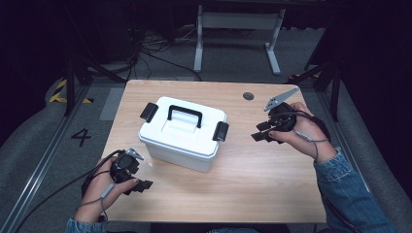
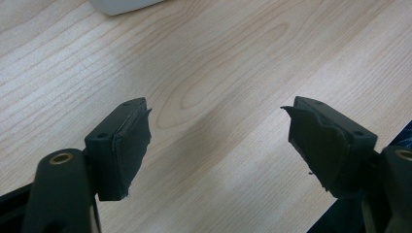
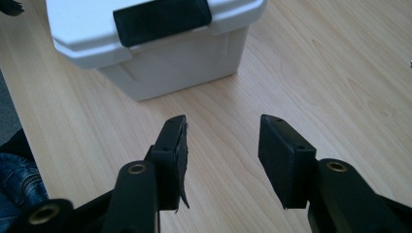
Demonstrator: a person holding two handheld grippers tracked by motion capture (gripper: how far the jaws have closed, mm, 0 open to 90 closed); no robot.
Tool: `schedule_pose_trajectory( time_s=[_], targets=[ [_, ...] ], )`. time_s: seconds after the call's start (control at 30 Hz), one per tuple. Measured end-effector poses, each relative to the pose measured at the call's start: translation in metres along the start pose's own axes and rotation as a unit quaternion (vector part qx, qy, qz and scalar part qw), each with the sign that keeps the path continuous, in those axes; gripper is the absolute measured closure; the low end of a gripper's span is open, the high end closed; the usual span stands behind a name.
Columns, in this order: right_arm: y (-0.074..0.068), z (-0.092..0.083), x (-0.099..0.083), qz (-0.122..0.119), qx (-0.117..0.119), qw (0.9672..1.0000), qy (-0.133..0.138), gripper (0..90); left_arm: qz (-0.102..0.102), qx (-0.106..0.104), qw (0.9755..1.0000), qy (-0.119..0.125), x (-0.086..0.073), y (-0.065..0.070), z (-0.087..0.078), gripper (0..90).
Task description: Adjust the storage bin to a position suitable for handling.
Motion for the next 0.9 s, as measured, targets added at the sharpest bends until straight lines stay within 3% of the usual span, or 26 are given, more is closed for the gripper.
schedule_pose_trajectory(
  time_s=[0.43, 0.9],
  targets=[
    [-0.029, 0.007, 0.043, -0.036, 0.015, 0.9992, -0.008, 55.5, 0.002, -0.002, 1.0000, -0.003, 0.000, 0.000, 0.001, 23.8],
    [-0.045, 0.030, 0.084, -0.053, 0.039, 0.9977, -0.015, 55.4, 0.001, -0.005, 1.0000, 0.001, 0.004, -0.003, 0.000, 23.8]
  ],
)
Point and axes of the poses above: each handheld gripper's, and its own axes: z roughly forward along the jaws, x roughly out of its top, y roughly to its right, the point moved 7 cm from there along z, roughly forward along the jaws, and after that the axes turned 8 degrees about z, right-handed, at the moved point
